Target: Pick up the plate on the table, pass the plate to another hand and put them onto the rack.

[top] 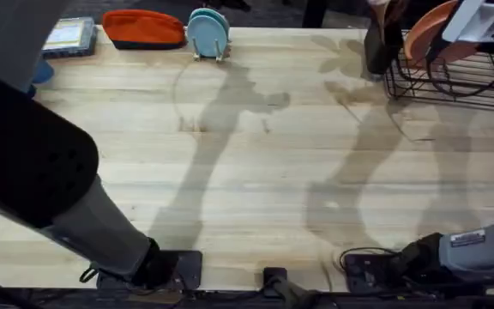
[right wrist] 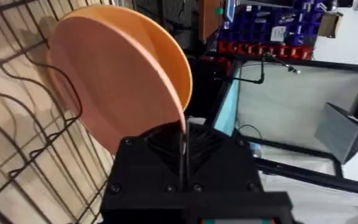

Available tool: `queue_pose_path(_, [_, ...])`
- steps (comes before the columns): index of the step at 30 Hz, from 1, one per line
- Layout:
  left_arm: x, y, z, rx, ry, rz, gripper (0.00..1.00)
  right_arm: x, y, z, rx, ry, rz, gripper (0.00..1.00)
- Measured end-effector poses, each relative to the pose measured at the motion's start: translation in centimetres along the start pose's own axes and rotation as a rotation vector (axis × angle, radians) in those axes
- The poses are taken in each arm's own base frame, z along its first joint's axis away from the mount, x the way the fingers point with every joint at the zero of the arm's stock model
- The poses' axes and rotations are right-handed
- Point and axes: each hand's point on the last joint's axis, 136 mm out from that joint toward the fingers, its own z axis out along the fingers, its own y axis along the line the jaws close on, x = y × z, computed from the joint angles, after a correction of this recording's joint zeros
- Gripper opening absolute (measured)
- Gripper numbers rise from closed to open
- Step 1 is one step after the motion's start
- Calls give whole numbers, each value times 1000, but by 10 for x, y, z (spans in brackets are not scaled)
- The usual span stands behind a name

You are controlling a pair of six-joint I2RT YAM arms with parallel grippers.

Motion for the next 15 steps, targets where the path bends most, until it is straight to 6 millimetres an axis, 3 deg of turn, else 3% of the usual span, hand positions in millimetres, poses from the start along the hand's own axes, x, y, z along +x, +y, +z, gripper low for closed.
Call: queue_pose_path(15, [0, 0, 0, 0, 0, 0, 995, 1, 23, 5, -76, -2, 45, 32])
